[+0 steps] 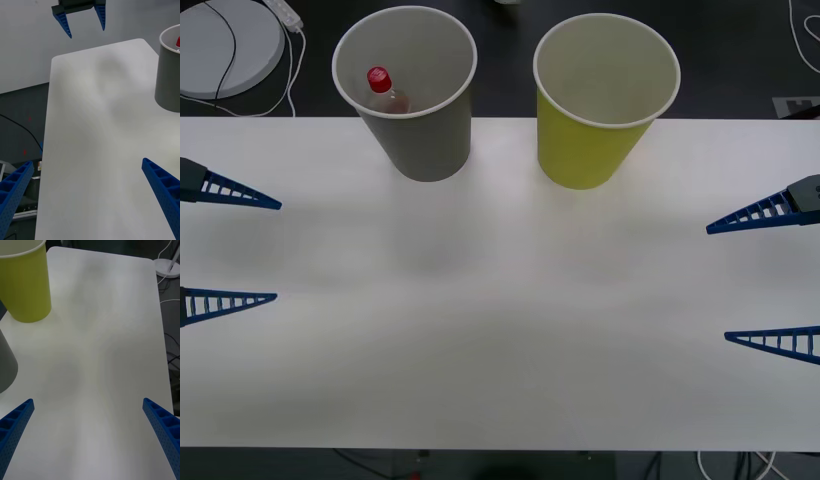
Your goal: Put the can into the green bin and the plastic bottle into the gray bin
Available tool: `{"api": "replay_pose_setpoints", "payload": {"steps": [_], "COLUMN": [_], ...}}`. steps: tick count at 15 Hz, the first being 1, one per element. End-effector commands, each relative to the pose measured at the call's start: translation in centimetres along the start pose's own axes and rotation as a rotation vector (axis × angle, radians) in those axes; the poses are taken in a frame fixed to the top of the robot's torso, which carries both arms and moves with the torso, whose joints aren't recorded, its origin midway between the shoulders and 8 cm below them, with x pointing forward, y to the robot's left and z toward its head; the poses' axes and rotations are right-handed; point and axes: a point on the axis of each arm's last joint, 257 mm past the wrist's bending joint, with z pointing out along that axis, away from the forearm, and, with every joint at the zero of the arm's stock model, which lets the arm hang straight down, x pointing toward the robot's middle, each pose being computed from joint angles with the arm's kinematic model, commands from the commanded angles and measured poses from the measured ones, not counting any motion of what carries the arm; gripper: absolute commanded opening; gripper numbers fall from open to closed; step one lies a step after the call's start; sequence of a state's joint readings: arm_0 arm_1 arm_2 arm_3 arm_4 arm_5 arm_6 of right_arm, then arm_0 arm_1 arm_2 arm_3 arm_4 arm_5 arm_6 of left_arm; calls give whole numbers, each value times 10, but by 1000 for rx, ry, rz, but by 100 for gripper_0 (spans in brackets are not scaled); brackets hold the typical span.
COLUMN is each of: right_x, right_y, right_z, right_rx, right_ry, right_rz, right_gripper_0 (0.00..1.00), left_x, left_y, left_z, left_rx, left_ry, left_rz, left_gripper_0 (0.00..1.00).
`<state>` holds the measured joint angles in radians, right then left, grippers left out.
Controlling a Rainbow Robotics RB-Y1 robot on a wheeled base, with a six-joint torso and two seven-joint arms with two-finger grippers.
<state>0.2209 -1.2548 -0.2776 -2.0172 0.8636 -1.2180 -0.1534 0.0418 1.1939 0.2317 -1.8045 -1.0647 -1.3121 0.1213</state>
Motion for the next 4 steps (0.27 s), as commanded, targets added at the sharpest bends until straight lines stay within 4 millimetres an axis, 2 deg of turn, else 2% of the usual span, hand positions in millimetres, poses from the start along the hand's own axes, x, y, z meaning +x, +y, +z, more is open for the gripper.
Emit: {"api": "replay_pose_setpoints", "payload": {"steps": [1, 4], "right_x": [0, 0], "right_y": [0, 0], "right_z": [0, 0], "right_rx": [0, 0], "right_ry": [0, 0], "right_rz": [0, 0], "right_gripper_0": [100, 100], "left_x": [0, 0], "left_y": [0, 0], "left_z": [0, 0], "left_rx": [0, 0], "left_ry": [0, 0], "left_rz": [-2, -2], "left_gripper_0": [100, 100]}}
